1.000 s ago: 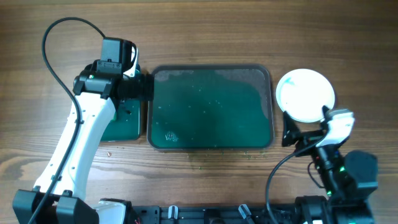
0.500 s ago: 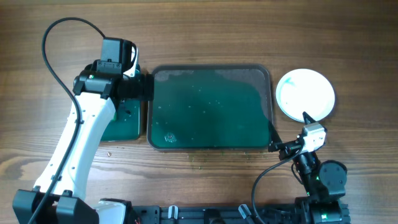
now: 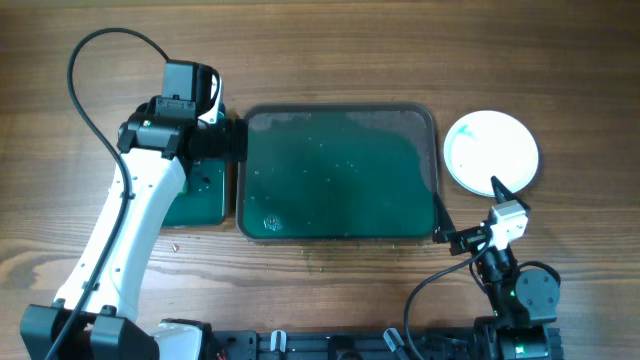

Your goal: Clean dirty plates on tray and stack at the side

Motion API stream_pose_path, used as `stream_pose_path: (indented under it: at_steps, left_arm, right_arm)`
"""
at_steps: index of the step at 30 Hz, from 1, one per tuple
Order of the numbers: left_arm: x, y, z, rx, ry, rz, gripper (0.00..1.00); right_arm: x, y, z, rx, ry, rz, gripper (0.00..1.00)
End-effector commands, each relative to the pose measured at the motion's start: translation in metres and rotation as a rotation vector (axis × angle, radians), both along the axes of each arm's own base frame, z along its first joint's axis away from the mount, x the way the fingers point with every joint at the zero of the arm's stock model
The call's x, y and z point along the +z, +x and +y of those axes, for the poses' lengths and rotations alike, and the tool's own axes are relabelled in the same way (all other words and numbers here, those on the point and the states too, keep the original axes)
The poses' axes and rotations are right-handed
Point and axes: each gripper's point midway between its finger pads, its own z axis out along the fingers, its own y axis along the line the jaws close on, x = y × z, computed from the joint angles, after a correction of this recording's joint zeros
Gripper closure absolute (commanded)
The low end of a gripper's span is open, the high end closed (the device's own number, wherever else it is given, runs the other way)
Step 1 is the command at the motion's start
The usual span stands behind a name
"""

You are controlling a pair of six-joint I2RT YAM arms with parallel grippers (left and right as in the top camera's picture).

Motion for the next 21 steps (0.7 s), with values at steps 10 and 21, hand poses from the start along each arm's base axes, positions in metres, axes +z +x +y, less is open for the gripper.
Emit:
stream_pose_path:
  at_steps: [10, 21]
  left_arm:
    - [0.0021, 0.0013, -0.0023, -0.019, -0.002, -0.003, 0.00]
    - [0.0091, 0.0003, -0.0021, -0.019, -0.005, -0.024, 0.00]
  right_arm:
    - [0.0020, -0.0008, 0.0018, 0.008, -0.006, -0.012, 0.00]
    - [0.0020, -0.0008, 0.0017, 0.007, -0.006, -0.012, 0.00]
